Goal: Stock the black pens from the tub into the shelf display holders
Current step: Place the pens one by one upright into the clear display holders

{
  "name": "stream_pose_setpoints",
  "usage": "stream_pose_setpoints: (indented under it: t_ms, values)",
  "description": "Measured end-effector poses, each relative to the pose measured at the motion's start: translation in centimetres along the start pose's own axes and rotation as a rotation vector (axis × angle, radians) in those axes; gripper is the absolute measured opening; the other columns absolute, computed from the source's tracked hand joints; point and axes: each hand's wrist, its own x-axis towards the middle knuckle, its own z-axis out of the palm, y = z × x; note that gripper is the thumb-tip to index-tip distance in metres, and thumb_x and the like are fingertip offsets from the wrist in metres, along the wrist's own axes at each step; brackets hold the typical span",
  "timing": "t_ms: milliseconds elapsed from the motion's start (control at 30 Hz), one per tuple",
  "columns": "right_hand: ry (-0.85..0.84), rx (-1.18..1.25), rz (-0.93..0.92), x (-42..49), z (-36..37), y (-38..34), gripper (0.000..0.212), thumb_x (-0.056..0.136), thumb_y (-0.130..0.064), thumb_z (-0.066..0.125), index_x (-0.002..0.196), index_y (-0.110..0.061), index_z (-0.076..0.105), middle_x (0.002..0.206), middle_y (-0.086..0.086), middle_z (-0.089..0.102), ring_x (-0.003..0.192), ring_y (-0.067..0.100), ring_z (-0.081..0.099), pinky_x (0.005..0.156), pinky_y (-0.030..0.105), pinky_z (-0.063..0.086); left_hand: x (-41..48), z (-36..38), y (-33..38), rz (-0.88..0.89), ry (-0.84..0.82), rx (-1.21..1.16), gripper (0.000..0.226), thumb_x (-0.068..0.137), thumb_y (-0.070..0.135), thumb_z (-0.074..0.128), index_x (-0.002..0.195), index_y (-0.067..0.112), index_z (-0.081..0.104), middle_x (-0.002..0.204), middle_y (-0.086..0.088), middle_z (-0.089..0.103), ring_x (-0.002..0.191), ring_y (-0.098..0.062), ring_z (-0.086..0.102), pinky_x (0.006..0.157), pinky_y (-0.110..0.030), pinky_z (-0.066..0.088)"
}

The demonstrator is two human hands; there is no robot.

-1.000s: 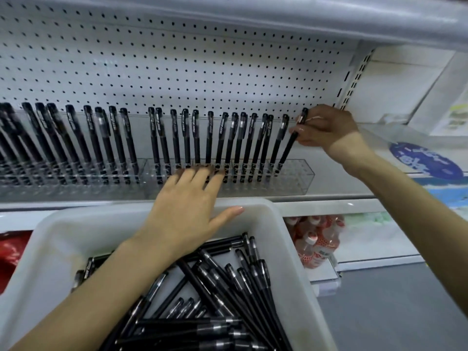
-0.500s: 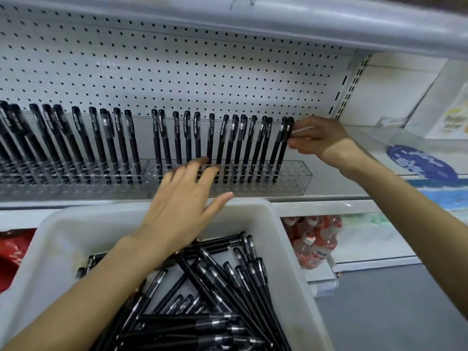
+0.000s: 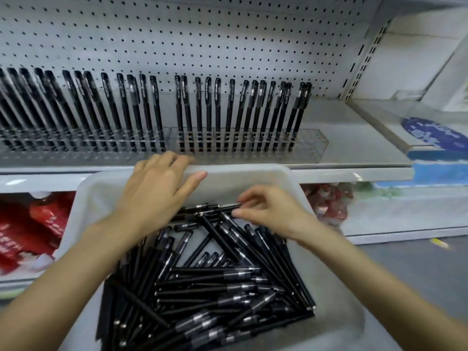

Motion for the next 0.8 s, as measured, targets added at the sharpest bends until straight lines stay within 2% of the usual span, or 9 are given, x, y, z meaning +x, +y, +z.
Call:
stream_pose_setpoints:
  t_ms: [133, 200, 300, 433, 500, 633, 733, 800]
  values:
    - [0.006, -0.054, 0.048, 1.7, 3.4, 1.9, 0.043, 0.071, -0.038, 0.079, 0.102, -0.011, 0.066, 0.082, -0.001, 0.064, 0.072, 0.008, 0.057, 0.076, 0.026, 0.05, -1.0, 0.5, -0.9, -0.009, 0.024, 0.055, 0.074, 0.089, 0.064, 0.01, 0.125, 0.018, 0.055, 0.11, -0.004, 0.062, 0.106, -0.026, 0.052, 0.094, -0.038, 0.028]
    - [0.014, -0.103, 0.03, 2.1, 3.9, 1.9, 0.043, 0.07, -0.043, 0.078, 0.101, -0.018, 0.064, 0.085, -0.004, 0.062, 0.074, 0.007, 0.057, 0.075, 0.025, 0.05, -1.0, 0.6, -0.8, -0.021, 0.03, 0.065, 0.074, 0.088, 0.063, 0.009, 0.125, 0.018, 0.055, 0.109, -0.004, 0.062, 0.104, -0.026, 0.051, 0.092, -0.036, 0.025]
    - [0.025, -0.186, -0.01, 2.1, 4.2, 1.3, 0.048, 0.07, -0.047, 0.077, 0.107, -0.021, 0.059, 0.089, -0.009, 0.056, 0.074, 0.001, 0.051, 0.067, 0.016, 0.041, -1.0, 0.8, -0.7, -0.027, 0.032, 0.058, 0.074, 0.088, 0.063, 0.007, 0.127, 0.02, 0.053, 0.111, -0.003, 0.06, 0.105, -0.024, 0.05, 0.091, -0.034, 0.023]
    - [0.011, -0.248, 0.025, 2.2, 4.6, 1.1, 0.058, 0.07, -0.05, 0.076, 0.115, -0.02, 0.054, 0.096, -0.007, 0.054, 0.084, 0.007, 0.051, 0.066, 0.019, 0.038, -1.1, 1.0, -0.5, -0.017, 0.047, 0.04, 0.074, 0.088, 0.062, 0.006, 0.127, 0.02, 0.053, 0.111, -0.003, 0.06, 0.104, -0.023, 0.049, 0.09, -0.032, 0.021]
    - [0.015, -0.212, 0.06, 2.4, 4.6, 1.4, 0.055, 0.068, -0.049, 0.077, 0.107, -0.02, 0.054, 0.089, -0.009, 0.053, 0.083, 0.008, 0.052, 0.062, 0.016, 0.038, -1.0, 1.0, -0.4, -0.017, 0.054, 0.037, 0.074, 0.089, 0.062, 0.007, 0.126, 0.019, 0.054, 0.11, -0.003, 0.06, 0.104, -0.023, 0.049, 0.089, -0.031, 0.02]
    - [-0.034, -0.091, 0.116, 2.6, 4.9, 2.2, 0.044, 0.062, -0.048, 0.081, 0.085, -0.02, 0.055, 0.074, -0.008, 0.052, 0.066, 0.005, 0.049, 0.059, 0.02, 0.036, -1.1, 0.9, -0.4, -0.023, 0.055, 0.03, 0.075, 0.087, 0.063, 0.006, 0.125, 0.019, 0.054, 0.109, -0.003, 0.059, 0.104, -0.023, 0.049, 0.09, -0.032, 0.021]
    - [-0.038, -0.045, 0.075, 2.7, 5.0, 2.3, 0.035, 0.064, -0.039, 0.083, 0.066, -0.022, 0.052, 0.06, -0.009, 0.049, 0.054, 0.004, 0.044, 0.055, 0.02, 0.035, -1.1, 0.9, -0.4, -0.028, 0.052, 0.036, 0.076, 0.087, 0.063, 0.004, 0.126, 0.02, 0.053, 0.11, -0.003, 0.059, 0.104, -0.023, 0.048, 0.091, -0.033, 0.021]
    - [-0.031, 0.002, 0.056, 2.6, 4.7, 2.2, 0.033, 0.065, -0.032, 0.085, 0.061, -0.022, 0.053, 0.054, -0.009, 0.049, 0.051, 0.004, 0.044, 0.053, 0.017, 0.036, -1.0, 0.9, -0.3, -0.028, 0.052, 0.036, 0.077, 0.086, 0.064, 0.004, 0.125, 0.019, 0.053, 0.11, -0.003, 0.059, 0.104, -0.023, 0.048, 0.091, -0.032, 0.021]
